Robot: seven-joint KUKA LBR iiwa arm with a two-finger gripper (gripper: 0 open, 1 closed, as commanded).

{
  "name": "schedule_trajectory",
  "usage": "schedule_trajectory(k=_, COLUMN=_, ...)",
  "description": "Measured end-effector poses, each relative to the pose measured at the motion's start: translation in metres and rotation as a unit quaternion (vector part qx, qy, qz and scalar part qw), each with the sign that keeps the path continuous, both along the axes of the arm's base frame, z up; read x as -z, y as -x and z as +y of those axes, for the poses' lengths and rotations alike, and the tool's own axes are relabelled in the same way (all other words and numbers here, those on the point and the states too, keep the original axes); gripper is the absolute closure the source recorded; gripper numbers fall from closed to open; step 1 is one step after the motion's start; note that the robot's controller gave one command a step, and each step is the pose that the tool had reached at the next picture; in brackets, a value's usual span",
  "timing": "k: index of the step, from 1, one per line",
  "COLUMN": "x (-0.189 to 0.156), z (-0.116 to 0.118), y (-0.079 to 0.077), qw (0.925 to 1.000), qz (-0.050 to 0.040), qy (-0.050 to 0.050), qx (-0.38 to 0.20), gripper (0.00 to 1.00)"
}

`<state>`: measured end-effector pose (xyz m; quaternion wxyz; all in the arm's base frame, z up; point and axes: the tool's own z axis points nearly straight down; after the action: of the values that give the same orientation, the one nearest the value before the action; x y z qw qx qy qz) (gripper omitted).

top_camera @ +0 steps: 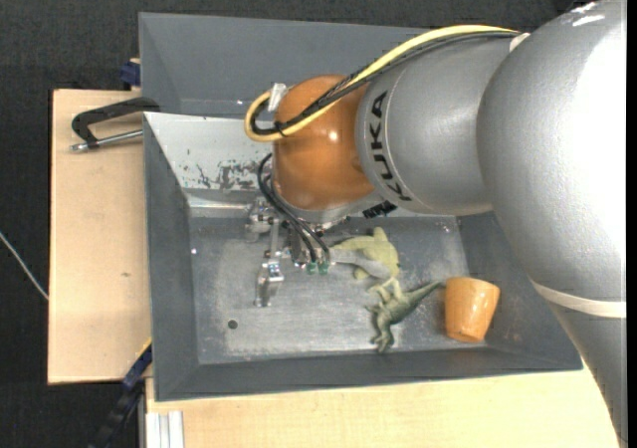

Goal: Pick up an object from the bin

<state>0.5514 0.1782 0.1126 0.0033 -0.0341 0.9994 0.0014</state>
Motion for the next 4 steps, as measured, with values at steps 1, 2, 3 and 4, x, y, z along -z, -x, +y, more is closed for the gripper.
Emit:
schedule_trajectory(k=1, x=-0.025, z=-0.065, y=-0.054, qw=0.9996, qz=-0.0028, qy=0.001, qx=0.026, gripper=0.00)
schedule_trajectory(k=2, x=0.011, z=-0.138, y=-0.029, qw=0.9970, qz=0.0041, qy=0.003, qx=-0.078, gripper=0.00)
schedule_trajectory(k=3, x=0.041, z=-0.132, y=-0.033, qw=0.9962, qz=-0.0001, qy=0.001, qx=-0.087, gripper=0.00)
schedule_trajectory(k=4, x=0.039, z=-0.132, y=-0.033, qw=0.9962, qz=0.0012, qy=0.001, qx=-0.087, gripper=1.00)
